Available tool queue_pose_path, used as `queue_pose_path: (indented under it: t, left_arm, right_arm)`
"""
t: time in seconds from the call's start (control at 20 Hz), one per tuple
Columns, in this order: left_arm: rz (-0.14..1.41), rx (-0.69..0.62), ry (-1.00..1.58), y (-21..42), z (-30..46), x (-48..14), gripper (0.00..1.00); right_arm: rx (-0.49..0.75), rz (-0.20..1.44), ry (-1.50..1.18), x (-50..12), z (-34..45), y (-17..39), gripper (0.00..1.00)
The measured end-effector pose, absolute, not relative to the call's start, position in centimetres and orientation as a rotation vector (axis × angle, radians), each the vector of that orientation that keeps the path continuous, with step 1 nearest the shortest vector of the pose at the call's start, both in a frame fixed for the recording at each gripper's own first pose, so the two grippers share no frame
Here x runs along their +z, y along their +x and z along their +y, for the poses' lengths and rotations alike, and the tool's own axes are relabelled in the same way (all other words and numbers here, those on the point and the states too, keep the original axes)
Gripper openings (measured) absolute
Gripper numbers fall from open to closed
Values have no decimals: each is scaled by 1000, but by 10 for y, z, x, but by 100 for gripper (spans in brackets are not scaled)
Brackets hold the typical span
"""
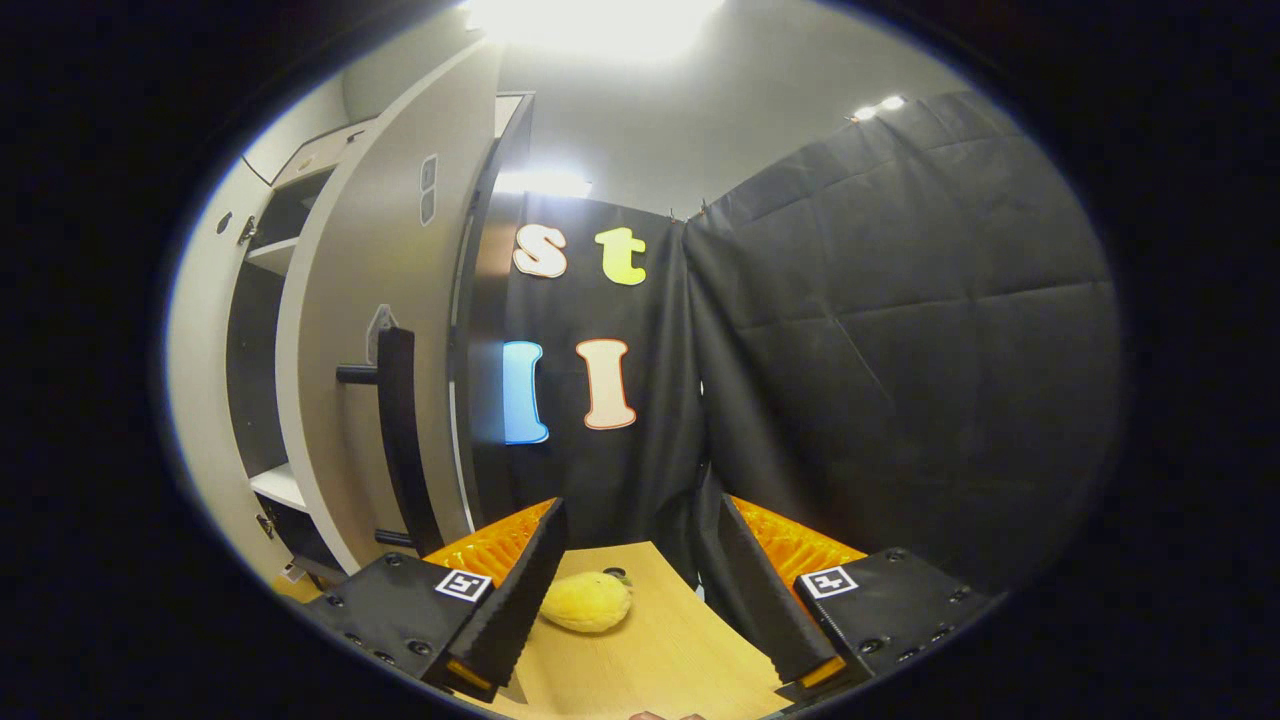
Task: Grasp the bottle in the cabinet with the left hand and place it on the coaster, then close the right door with the right hand and the left door with the left hand.
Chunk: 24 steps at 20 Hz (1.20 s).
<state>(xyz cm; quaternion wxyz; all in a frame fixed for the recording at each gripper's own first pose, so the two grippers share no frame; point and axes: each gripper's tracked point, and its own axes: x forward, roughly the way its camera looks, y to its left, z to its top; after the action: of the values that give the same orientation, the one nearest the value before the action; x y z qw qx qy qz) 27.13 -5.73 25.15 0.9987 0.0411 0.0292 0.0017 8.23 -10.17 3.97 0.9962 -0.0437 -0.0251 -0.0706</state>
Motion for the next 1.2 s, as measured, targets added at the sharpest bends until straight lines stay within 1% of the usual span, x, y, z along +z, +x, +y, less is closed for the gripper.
queue_pose_path:
  t: [0.1,0.15,0.2,0.3,0.35,0.4,0.55,0.65,0.75,0.8,0.85,0.9,0.95,1.0,1.05,1.1,1.15,1.2]
  left_arm:
    - [29,-8,87,286,-61,274,100]
    - [24,-24,88,294,-63,280,94]
    - [11,-44,101,302,-65,287,99]
    - [2,-35,136,312,-59,295,99]
    - [-6,-27,142,318,-55,300,99]
    - [-15,-28,136,320,-54,306,99]
    - [-16,-36,84,322,-52,309,99]
    - [-21,-64,72,320,-56,311,100]
    - [-18,-53,77,317,-51,313,99]
    - [-16,-50,70,315,-48,311,94]
    - [-13,-51,57,313,-46,310,99]
    - [-10,-52,47,311,-45,307,99]
    - [-7,-52,41,310,-43,305,99]
    - [-3,-50,38,308,-43,303,99]
    - [4,-49,35,307,-42,300,94]
    - [11,-47,33,306,-42,297,99]
    - [15,-47,31,305,-42,296,99]
    - [18,-48,26,305,-42,294,99]
  right_arm:
    - [-119,-57,-79,47,-100,85,96]
    - [-108,-60,-78,51,-101,86,96]
    - [-93,-59,-75,56,-99,88,96]
    - [-53,-53,-61,59,-92,93,96]
    - [-33,-58,-57,63,-88,94,92]
    - [-20,-67,-59,67,-86,96,96]
    - [-3,-75,-81,75,-81,99,96]
    - [11,-87,-105,83,-76,99,96]
    - [27,-92,-131,86,-69,100,96]
    - [38,-86,-135,86,-64,100,96]
    - [25,-80,-142,86,-62,103,92]
    - [6,-80,-149,88,-66,100,91]
    - [-12,-88,-150,91,-67,99,95]
    - [-27,-91,-154,91,-66,98,95]
    - [-35,-90,-156,90,-63,96,91]
    - [-35,-85,-157,90,-60,95,91]
    - [-30,-79,-152,88,-56,94,95]
    - [-20,-71,-141,87,-51,93,92]
